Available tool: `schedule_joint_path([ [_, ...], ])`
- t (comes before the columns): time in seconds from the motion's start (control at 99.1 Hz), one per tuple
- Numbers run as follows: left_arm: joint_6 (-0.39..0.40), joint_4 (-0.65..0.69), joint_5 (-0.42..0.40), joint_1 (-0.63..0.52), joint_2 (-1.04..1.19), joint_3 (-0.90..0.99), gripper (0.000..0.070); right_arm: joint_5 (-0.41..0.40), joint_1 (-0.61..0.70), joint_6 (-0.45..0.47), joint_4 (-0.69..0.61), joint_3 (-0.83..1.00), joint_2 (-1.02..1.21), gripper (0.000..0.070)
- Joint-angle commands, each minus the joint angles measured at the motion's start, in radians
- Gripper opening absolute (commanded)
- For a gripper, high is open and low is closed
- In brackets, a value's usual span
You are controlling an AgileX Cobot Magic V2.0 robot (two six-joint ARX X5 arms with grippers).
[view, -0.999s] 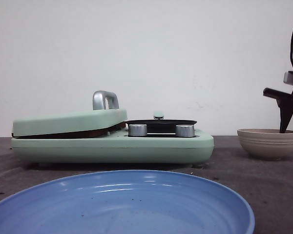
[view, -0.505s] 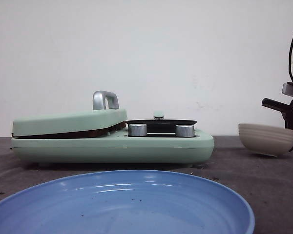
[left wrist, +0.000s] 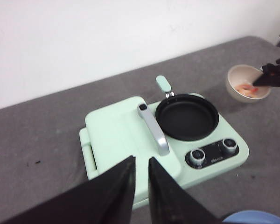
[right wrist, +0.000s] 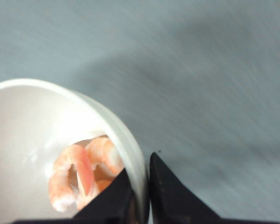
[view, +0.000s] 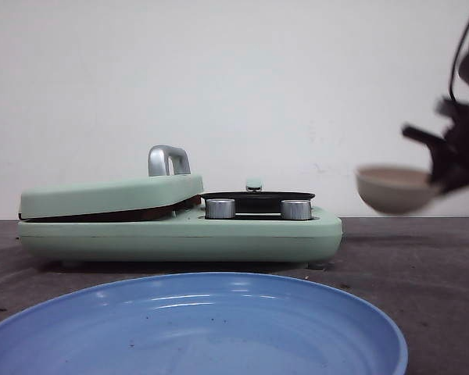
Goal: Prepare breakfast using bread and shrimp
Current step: 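Lift the shrimp bowl with the right gripper over the frying pan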
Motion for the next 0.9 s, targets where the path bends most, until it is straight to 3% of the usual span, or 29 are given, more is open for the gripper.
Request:
schedule_joint_path([
  [0.0,-0.001,0.016,0.006,-0.008,0.007,0.011,0.0,-0.025,0.032,-0.01,0.06,0.024,-0.017,0.0003],
  [0.272,-0.001,0.017,0.006,-0.008,0.007,0.011,0.0,-0.019,0.199,-0.007,0.209,0.035,-0.048,0.0003],
  [0.484,-0.001,0.015,0.024,-0.008,0.007,0.011,0.0,0.125,0.332,-0.049,0.316,0.035,-0.048,0.0003],
  [0.636,-0.001,0.015,0.024,-0.008,0.008,0.011,0.0,0.195,0.418,-0.169,0.388,0.035,-0.048,0.0003],
  [0.797,-0.001,0.015,0.024,-0.008,0.012,0.011,0.0,0.399,0.504,-0.344,0.427,0.035,-0.048,0.0003],
  [0.888,-0.001,0.015,0.025,-0.008,0.012,0.011,0.0,0.472,0.539,-0.426,0.457,0.035,-0.042,0.0003],
])
